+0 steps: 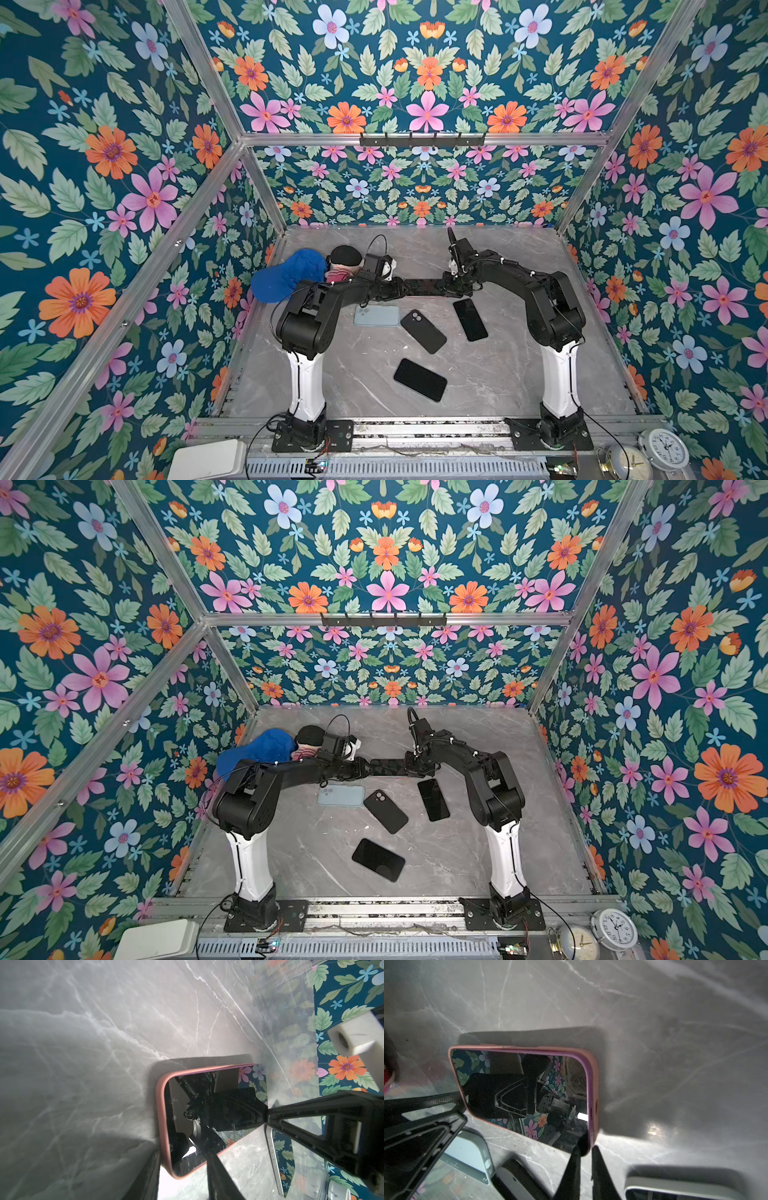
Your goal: Put the phone into the phone case
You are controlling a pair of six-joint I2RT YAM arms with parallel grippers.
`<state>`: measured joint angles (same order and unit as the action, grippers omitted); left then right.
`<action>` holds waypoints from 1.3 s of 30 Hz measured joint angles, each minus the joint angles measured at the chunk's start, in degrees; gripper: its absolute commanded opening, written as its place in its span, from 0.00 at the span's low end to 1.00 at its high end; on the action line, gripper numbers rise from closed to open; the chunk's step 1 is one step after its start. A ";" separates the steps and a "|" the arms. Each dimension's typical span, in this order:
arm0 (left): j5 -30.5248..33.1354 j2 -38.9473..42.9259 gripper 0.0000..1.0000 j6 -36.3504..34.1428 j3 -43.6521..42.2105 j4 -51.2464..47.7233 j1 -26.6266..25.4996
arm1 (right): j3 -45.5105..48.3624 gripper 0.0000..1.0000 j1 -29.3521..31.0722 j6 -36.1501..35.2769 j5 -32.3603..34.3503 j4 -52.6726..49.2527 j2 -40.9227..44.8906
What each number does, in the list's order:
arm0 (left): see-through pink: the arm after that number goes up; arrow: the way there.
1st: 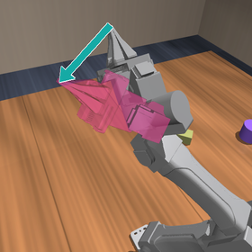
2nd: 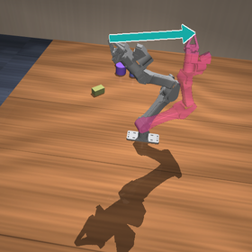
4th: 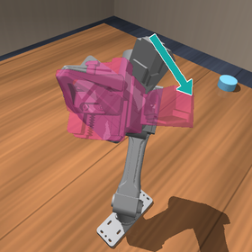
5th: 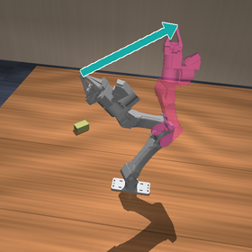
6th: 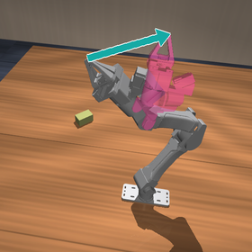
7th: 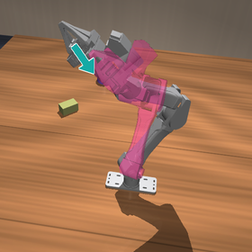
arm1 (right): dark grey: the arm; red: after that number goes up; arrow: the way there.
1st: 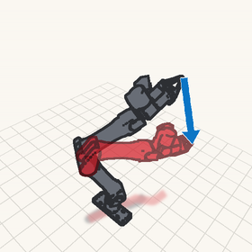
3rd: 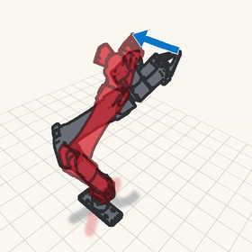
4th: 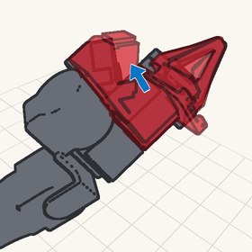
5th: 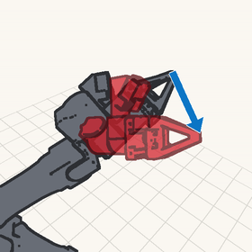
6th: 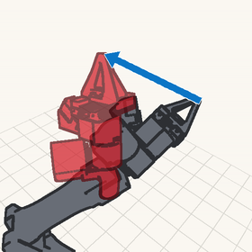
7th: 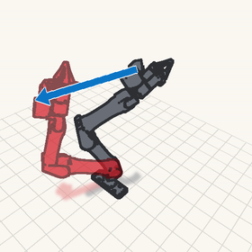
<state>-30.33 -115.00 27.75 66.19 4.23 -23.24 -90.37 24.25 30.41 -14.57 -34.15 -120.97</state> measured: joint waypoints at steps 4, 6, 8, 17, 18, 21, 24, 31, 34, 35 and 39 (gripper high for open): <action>-0.02 -0.04 0.40 -0.02 0.07 -0.04 0.00 | -0.57 0.14 0.00 -0.02 0.20 -0.07 0.00; -0.17 -0.13 0.40 -0.02 0.13 -0.02 0.00 | -0.94 0.14 0.00 -0.02 0.28 -0.09 0.00; -0.37 -0.17 0.40 -0.04 0.17 0.00 0.00 | -1.51 0.14 0.00 -0.02 0.76 -0.24 -0.15; -0.61 -0.28 0.40 -0.04 0.28 0.00 0.00 | -3.98 0.13 -0.09 -0.66 1.40 -0.92 -2.69; -0.63 -0.33 0.40 -0.04 0.35 -0.02 0.00 | -3.96 0.13 -0.09 -0.68 1.44 -0.92 -2.71; -0.85 -0.52 0.40 -0.07 0.48 0.00 0.02 | -3.96 0.13 -0.09 -0.72 1.42 -0.98 -2.71; -1.05 -0.63 0.40 -0.04 0.61 0.00 0.09 | -3.74 0.13 -0.09 -0.87 1.31 -0.83 -2.64; -1.07 -0.63 0.40 -0.04 0.63 -0.04 0.09 | -1.55 0.14 -0.20 -0.85 -0.04 0.33 -1.55; -1.05 -0.63 0.40 -0.04 0.66 -0.04 0.09 | -0.70 0.15 -0.20 -0.66 -0.72 0.76 -1.20; -1.05 -0.63 0.40 -0.04 0.66 -0.04 0.09 | -0.46 0.15 -0.20 -0.66 -0.92 0.94 -1.11; -1.07 -0.63 0.40 -0.04 0.66 -0.04 0.09 | -0.22 0.14 -0.20 -0.59 -1.11 1.33 -1.03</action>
<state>-31.40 -115.63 27.70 66.85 4.19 -23.16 -90.59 24.05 29.82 -15.68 -32.82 -121.99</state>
